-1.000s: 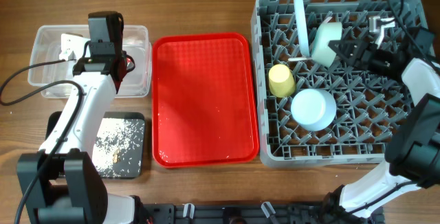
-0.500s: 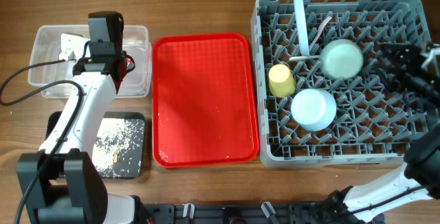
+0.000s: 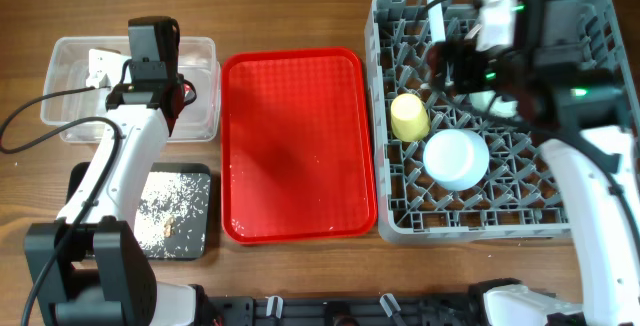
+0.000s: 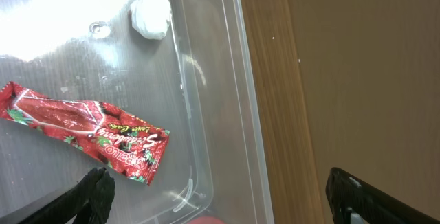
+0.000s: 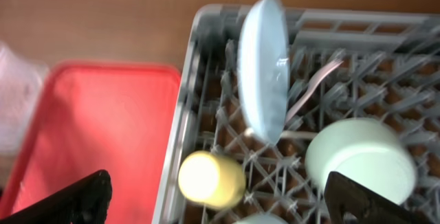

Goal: Sort waste into correct bins and load items into the dishwasher rack
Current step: 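Withdraw the right gripper from the rack toward the front edge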

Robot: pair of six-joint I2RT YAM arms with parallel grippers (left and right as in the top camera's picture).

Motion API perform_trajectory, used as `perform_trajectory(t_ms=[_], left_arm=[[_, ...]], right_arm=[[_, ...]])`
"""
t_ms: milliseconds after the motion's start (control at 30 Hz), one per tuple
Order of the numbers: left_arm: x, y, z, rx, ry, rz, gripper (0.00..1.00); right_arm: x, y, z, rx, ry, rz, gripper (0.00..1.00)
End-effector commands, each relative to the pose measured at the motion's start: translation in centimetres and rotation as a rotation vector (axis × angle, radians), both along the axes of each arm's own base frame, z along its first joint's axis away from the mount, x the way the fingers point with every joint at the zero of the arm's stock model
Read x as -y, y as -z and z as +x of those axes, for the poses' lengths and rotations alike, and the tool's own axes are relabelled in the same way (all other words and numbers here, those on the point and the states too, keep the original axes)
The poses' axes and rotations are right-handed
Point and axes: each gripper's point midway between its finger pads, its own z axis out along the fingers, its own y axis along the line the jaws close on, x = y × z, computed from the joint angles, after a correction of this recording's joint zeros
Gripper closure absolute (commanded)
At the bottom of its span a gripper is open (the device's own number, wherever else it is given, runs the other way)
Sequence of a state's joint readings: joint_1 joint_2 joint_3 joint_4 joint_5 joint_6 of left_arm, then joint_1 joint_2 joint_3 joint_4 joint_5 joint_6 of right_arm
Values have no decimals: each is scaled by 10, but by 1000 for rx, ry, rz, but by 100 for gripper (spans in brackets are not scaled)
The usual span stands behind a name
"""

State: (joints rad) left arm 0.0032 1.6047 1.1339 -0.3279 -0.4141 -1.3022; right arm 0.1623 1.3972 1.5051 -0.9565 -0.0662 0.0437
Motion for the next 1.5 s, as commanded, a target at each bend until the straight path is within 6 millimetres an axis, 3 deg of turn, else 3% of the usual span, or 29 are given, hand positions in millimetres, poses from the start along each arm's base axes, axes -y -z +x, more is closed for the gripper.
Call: perform_trajectory(t_ms=[0, 267, 600, 667, 733, 900, 933, 1033, 1067, 1133, 1233, 1300, 1467], left_arm=[[-5, -2, -1, -3, -7, 22, 0], [-5, -2, -1, -3, -7, 22, 0], [-5, -2, -1, -3, -7, 22, 0], [-5, -2, -1, -3, -7, 22, 0], [-5, -2, -1, -3, -7, 22, 0], [-5, -2, -1, -3, -7, 22, 0], [-5, -2, -1, -3, -7, 22, 0], [-5, -2, -1, -3, -7, 22, 0], [-5, -2, -1, -3, -7, 22, 0], [-5, -2, -1, -3, -7, 22, 0], [-5, -2, -1, -3, -7, 22, 0], [-5, -2, -1, -3, -7, 22, 0], [-5, -2, -1, -3, -7, 22, 0]], right_arm=[[-3, 38, -7, -113, 39, -115, 0], [-9, 58, -1, -166, 25, -132, 0], [-9, 58, -2, -166, 24, -131, 0], [-8, 47, -5, -137, 26, -124, 0], [-6, 26, -12, -77, 28, -108, 0], [6, -64, -62, 192, 40, -33, 0], [11, -84, -78, 261, 43, -14, 0], [20, -119, -115, 395, 49, 24, 0], [26, -135, -140, 468, 50, 47, 0], [36, -146, -162, 547, 68, 50, 0], [55, -142, -184, 656, 141, 47, 0], [61, -126, -192, 727, 172, 73, 0], [48, -86, -186, 937, 102, 143, 0]])
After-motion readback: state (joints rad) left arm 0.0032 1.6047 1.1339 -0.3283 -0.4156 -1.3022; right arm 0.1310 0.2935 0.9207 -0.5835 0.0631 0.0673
